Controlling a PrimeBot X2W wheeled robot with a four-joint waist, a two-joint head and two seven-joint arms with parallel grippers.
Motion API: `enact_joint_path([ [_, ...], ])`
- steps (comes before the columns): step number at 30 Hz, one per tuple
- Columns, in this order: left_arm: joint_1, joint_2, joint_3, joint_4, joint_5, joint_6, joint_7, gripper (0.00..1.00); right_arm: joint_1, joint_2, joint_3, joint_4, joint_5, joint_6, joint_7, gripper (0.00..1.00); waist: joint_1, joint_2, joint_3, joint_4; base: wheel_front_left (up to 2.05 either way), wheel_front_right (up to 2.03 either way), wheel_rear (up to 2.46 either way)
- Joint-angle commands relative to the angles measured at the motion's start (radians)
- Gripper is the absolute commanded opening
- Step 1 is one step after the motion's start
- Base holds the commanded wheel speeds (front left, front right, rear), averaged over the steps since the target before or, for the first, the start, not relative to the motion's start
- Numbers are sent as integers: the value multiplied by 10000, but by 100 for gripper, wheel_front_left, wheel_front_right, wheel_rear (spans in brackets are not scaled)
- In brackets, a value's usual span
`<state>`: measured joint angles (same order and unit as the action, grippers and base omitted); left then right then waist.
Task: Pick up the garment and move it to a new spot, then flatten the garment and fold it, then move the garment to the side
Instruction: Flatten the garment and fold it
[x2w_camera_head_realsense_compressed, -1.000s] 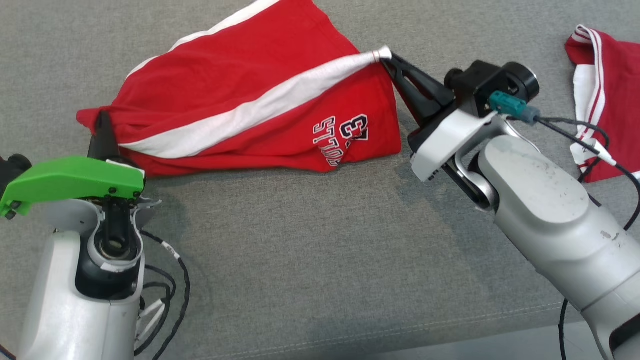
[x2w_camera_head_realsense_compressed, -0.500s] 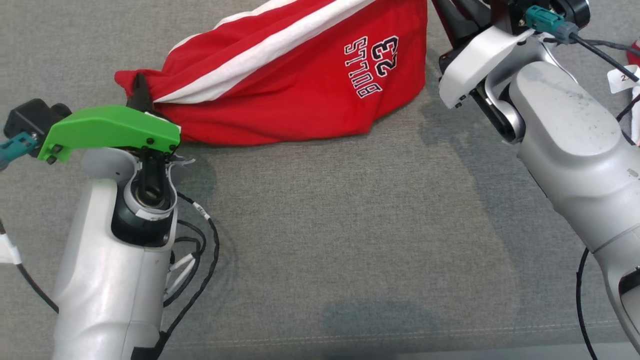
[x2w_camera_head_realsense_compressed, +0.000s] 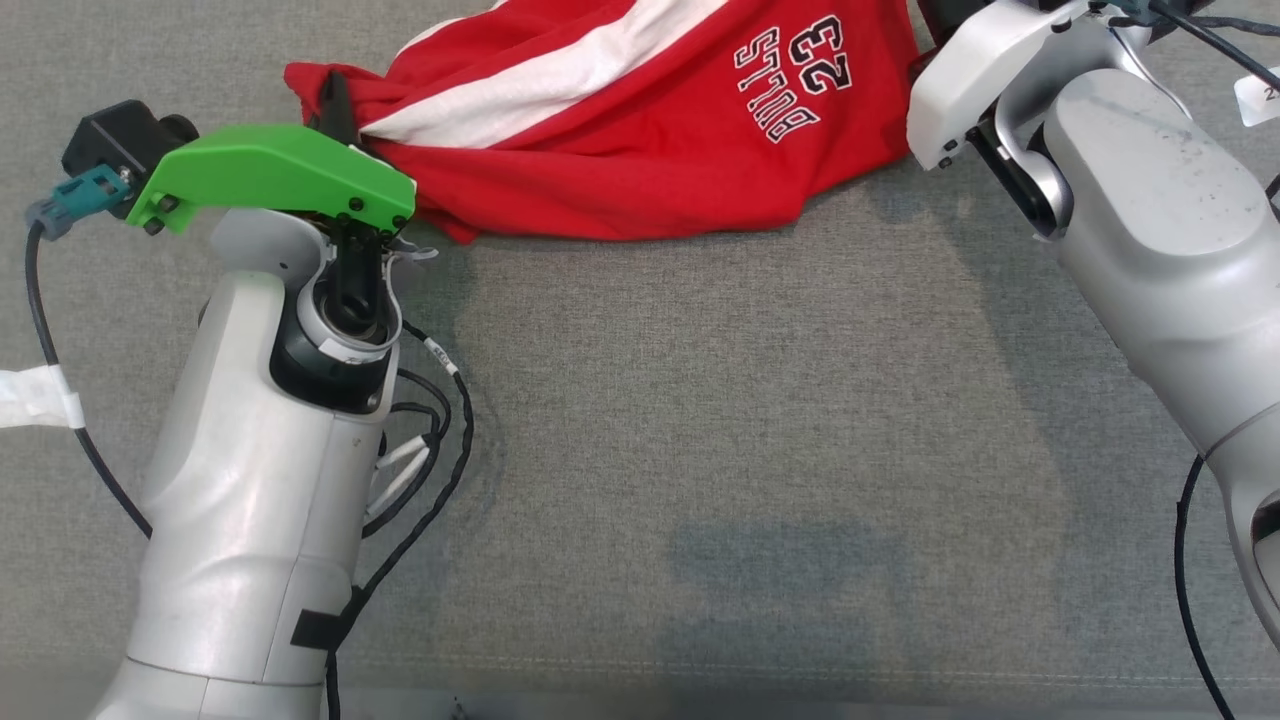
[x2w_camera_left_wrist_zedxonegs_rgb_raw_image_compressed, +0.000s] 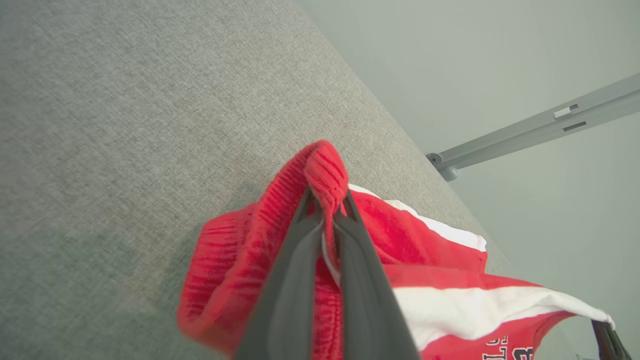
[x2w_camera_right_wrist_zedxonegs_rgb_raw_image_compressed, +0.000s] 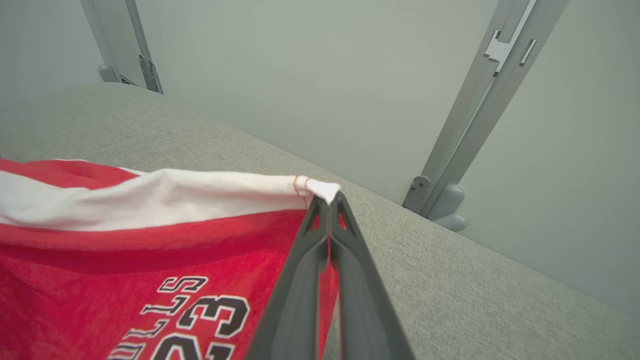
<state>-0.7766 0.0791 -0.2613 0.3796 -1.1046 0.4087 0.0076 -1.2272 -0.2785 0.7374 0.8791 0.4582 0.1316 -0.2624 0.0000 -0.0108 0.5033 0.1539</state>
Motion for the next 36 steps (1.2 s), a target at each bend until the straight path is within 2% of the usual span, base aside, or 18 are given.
enact_joint_path([
  [1, -320, -38, -46, 122, 81, -125, -76, 0, -167, -108, 25, 156, 4, -20, -29, 0, 0, 108, 291, 154, 0, 0, 0],
  [10, -630, -167, -163, 631, -145, -408, -279, 0, -378, -130, -29, 379, -156, -20, -30, 0, 0, 108, 532, 270, 0, 0, 0],
  [11, -622, -173, -194, 655, -169, -432, -301, 20, -381, -129, -56, 373, -167, -20, -30, 0, 0, 108, 537, 286, 0, 0, 0],
  [12, -607, -182, -238, 654, -194, -464, -317, 35, -372, -129, -70, 352, -194, -20, -30, 0, 0, 108, 534, 303, 0, 0, 0],
  [13, -577, -192, -266, 610, -236, -481, -320, 46, -360, -134, -92, 330, -218, -20, -30, 0, 0, 108, 532, 319, 0, 0, 0],
  [15, -470, -216, -366, 490, -311, -497, -327, 97, -308, -125, -132, 293, -276, -20, -31, 0, 0, 108, 511, 350, 0, 0, 0],
  [16, -405, -225, -426, 408, -331, -486, -327, 100, -277, -132, -138, 244, -323, -20, -31, 0, 0, 108, 491, 368, 0, 0, 0],
  [23, 95, -249, -652, -745, -522, -293, -382, 100, -125, -208, -291, 153, -514, -20, -29, 0, 0, 108, 384, 541, 0, 0, 0],
  [28, 534, -103, -989, -1686, -145, -195, -520, 100, -189, -317, -460, 275, -727, -20, -29, 0, 0, 108, 339, 717, 0, 0, 0],
  [29, 594, -23, -1073, -1831, -32, -180, -548, 100, -214, -325, -518, 284, -793, -20, -29, 8, 0, 108, 337, 743, 0, 0, 0],
  [30, 697, -30, -1126, -1968, -17, -159, -530, 100, -233, -322, -578, 256, -878, -20, -31, 26, 0, 108, 334, 765, 0, 0, 0],
  [31, 752, 34, -1217, -2100, 102, -163, -543, 100, -234, -323, -646, 239, -948, -20, -31, 100, 0, 108, 334, 784, 0, 0, 0],
  [36, 1037, 418, -1473, -2552, 519, -225, -720, 100, -106, -248, -941, 277, -1301, -20, -29, 100, 0, 108, 262, 814, 0, 0, 0],
])
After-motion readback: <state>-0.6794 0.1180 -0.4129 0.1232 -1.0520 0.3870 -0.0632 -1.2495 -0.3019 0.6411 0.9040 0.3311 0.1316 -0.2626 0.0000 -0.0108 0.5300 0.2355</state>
